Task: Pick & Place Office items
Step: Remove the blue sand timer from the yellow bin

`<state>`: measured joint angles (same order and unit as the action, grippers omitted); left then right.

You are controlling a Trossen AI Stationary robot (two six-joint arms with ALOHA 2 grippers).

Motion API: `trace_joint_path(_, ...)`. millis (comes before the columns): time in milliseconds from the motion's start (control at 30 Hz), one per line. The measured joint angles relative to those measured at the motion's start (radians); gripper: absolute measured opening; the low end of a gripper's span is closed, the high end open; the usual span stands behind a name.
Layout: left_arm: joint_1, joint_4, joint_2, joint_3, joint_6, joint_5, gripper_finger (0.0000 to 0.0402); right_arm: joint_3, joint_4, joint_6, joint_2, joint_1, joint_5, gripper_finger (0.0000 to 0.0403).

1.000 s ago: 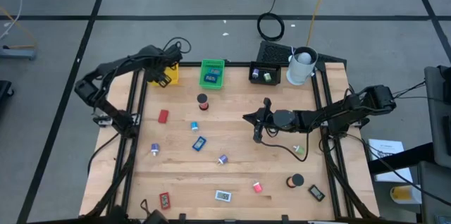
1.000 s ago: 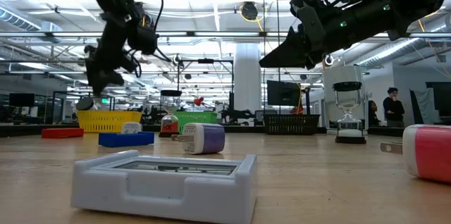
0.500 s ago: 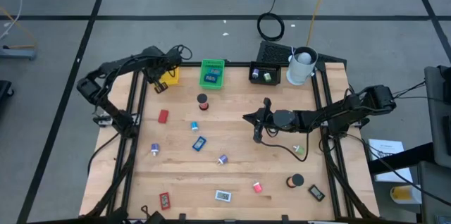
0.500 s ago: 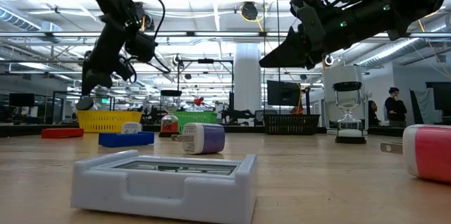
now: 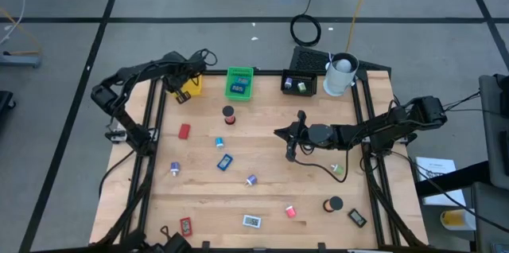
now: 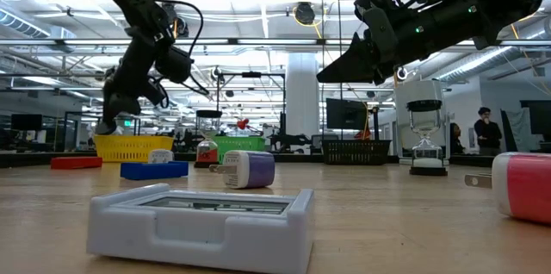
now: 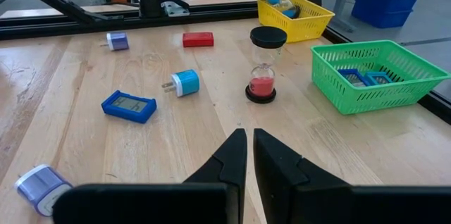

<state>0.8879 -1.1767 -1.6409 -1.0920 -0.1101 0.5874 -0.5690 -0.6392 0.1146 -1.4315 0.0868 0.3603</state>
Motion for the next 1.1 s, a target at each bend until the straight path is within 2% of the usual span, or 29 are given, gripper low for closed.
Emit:
trace_joint_path(367,0.016,0.070,0.000,0.000,0.034,0.094,0.0004,0.000,0.000,0.000,0.000,0.000,0.000,0.0022)
trace_joint_path(1100,0.034,0.215,0.003,-0.030,0.012,0.102,0.0010,0.000,0.000,0.000,0.000,0.000,0.000,0.0022)
